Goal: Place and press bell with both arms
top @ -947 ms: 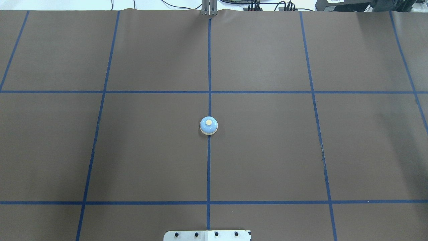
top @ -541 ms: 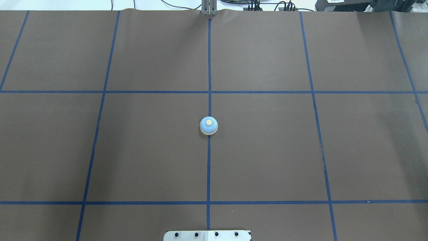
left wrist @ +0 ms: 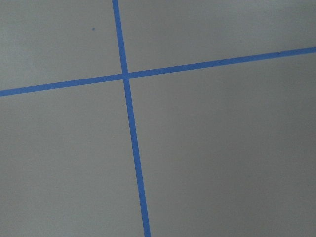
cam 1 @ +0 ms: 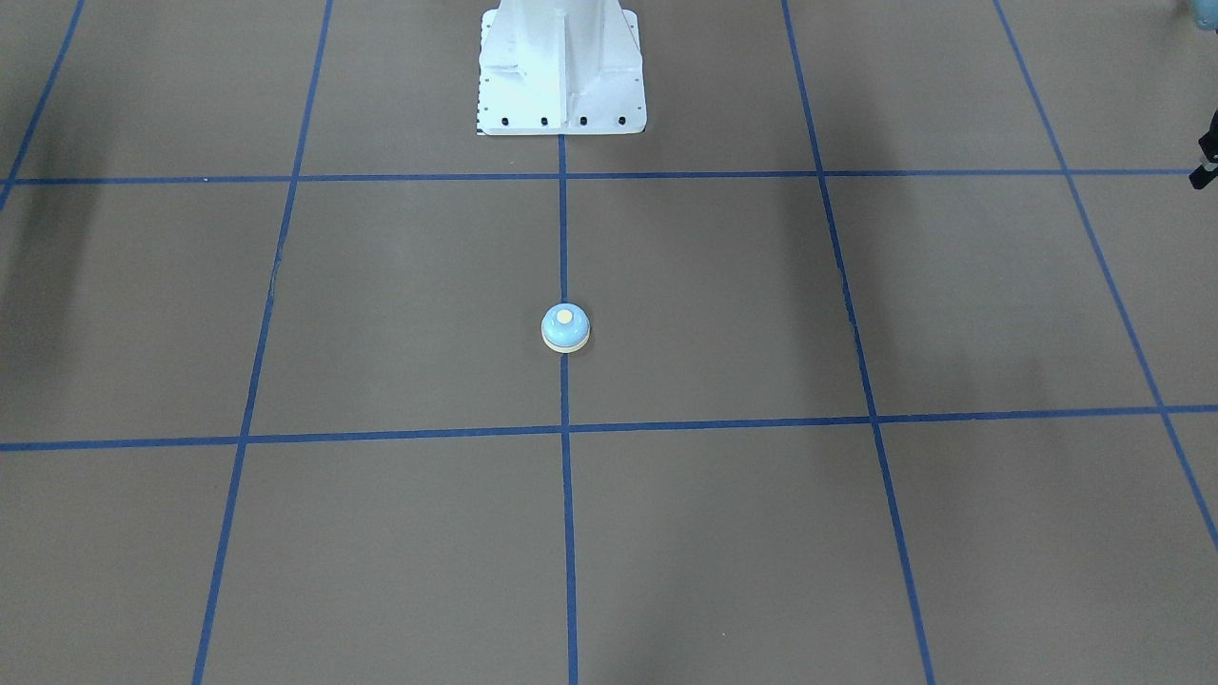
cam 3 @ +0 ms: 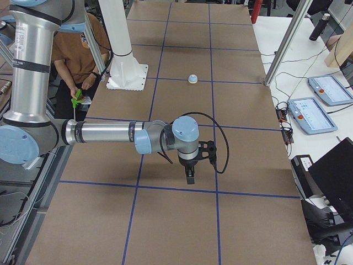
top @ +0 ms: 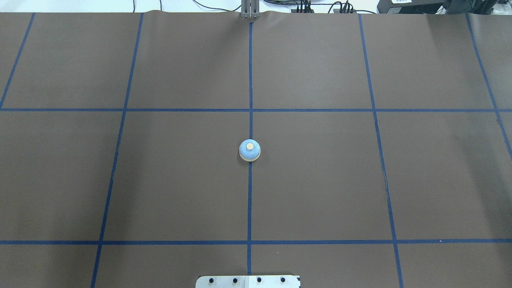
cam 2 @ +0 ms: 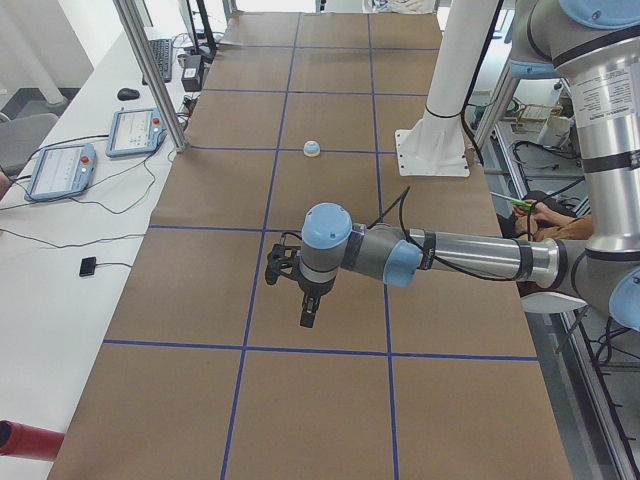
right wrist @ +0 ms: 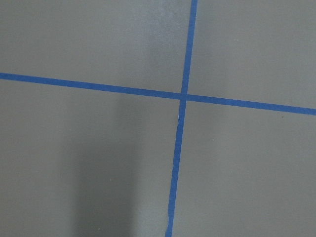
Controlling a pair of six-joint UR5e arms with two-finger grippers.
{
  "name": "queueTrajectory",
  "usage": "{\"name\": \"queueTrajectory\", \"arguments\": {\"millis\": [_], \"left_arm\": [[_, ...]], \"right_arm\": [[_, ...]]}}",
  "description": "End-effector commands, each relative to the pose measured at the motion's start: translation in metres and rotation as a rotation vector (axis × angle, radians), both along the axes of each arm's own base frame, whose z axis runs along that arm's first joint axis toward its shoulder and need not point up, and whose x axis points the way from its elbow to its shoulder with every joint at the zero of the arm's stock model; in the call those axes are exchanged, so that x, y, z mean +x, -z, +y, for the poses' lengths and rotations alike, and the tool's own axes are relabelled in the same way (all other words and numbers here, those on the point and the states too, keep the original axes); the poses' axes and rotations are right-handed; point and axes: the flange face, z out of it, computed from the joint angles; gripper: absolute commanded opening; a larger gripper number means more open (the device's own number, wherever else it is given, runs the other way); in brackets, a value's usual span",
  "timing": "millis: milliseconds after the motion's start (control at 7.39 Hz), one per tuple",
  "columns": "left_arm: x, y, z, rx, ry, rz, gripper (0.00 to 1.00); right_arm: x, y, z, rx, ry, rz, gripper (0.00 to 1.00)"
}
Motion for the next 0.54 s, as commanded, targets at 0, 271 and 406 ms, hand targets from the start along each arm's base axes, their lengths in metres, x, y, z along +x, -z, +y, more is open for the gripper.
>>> {"name": "queueTrajectory", "arguments": {"millis": [0,271,406], "left_arm": [[-0.0001,-0.0028,-0.0024,-0.006,0.002,-0.004,0.99],[-0.0010,-0.0077,-0.0033,-0.020,0.008,-0.002,1.00],[-0.0029,-0.0081,-0.0014,-0.002,0.012,-0.024,1.00]], "right_arm": [[-0.0007,0.0008,0.0011,-0.002,-0.002,-0.010,1.00],[-0.0027,0.0014,-0.0028,-0.011,-0.003,-0.037,1.00],[-0.0018,-0.0004,-0.0029,-0.012,-0.003,-0.023,1.00]]}}
